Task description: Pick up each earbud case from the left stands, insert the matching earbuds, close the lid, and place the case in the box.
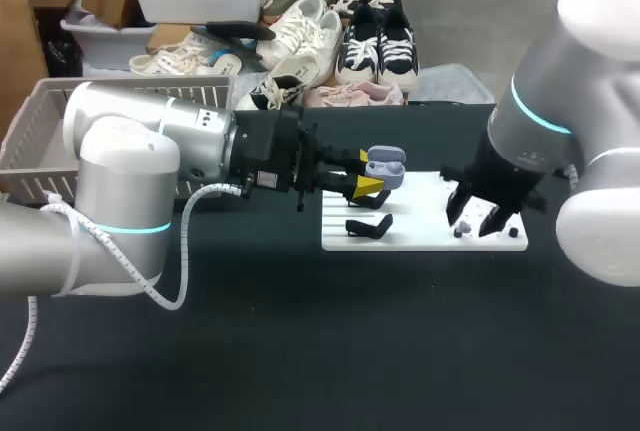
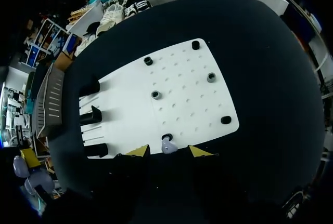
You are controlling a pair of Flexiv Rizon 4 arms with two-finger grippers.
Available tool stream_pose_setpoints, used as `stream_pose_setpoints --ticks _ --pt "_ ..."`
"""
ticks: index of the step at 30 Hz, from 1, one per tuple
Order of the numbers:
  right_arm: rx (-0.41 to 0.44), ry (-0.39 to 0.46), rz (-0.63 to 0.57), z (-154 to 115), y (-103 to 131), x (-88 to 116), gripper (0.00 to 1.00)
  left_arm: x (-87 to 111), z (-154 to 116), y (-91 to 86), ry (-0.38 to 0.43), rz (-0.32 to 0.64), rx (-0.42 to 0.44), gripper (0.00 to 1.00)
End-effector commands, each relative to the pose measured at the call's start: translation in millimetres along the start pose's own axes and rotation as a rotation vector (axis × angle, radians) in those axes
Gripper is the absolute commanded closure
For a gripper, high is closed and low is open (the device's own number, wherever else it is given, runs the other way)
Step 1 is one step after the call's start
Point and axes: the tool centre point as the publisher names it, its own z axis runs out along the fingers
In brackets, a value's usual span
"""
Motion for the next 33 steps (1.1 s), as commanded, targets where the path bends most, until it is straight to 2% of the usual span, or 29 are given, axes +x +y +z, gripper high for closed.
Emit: stream_pose_setpoints --ticks 1,33 --pt "-0.003 0.001 0.003 2.3 -2.5 -0.6 0.58 0.0 0.3 0.4 0.001 0.0 0.001 1.0" --pt "-0.017 0.011 0.002 11.6 -2.4 -2.1 0.7 0.0 0.3 0.4 0.001 0.0 0.001 1.0"
